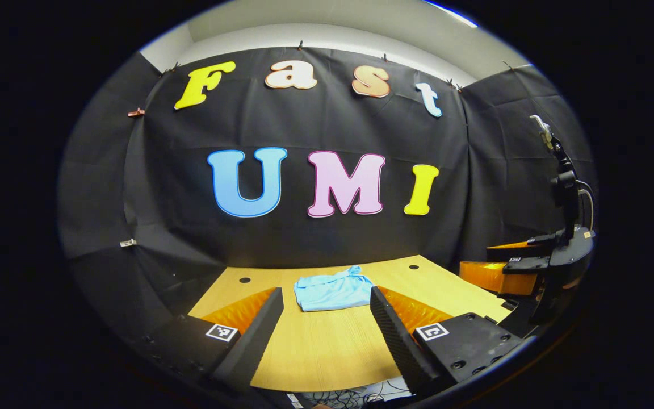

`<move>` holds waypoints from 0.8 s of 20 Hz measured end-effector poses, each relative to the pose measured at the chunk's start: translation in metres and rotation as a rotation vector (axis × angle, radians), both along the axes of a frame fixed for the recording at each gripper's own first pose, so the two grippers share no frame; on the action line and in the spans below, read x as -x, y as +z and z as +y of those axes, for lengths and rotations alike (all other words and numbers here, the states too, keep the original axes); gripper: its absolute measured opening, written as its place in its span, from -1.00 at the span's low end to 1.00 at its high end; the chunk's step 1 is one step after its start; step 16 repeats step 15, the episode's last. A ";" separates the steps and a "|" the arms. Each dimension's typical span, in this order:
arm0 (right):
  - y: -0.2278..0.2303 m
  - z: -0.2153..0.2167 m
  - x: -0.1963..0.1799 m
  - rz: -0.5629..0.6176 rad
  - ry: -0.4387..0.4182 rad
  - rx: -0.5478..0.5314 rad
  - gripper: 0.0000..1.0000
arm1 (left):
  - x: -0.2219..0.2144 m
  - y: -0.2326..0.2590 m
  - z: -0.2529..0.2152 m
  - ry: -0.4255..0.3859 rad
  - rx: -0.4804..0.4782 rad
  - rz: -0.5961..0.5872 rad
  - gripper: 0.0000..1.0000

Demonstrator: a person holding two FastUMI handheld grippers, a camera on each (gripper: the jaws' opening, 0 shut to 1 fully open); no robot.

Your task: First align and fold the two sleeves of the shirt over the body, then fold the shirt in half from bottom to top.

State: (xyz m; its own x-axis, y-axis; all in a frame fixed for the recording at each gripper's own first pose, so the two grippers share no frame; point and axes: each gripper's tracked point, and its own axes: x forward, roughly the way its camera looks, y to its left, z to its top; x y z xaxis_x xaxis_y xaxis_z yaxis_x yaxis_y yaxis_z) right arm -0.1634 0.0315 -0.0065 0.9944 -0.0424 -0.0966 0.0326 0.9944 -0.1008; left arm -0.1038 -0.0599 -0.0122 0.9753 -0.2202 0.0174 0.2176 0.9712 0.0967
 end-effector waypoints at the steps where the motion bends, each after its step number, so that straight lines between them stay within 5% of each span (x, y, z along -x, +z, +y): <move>1: -0.003 -0.001 0.007 0.005 -0.006 -0.011 0.95 | 0.004 -0.003 -0.007 -0.016 0.006 -0.001 0.96; 16: -0.004 0.010 0.012 -0.028 0.024 -0.096 0.96 | 0.007 -0.008 -0.022 -0.015 0.001 -0.016 0.96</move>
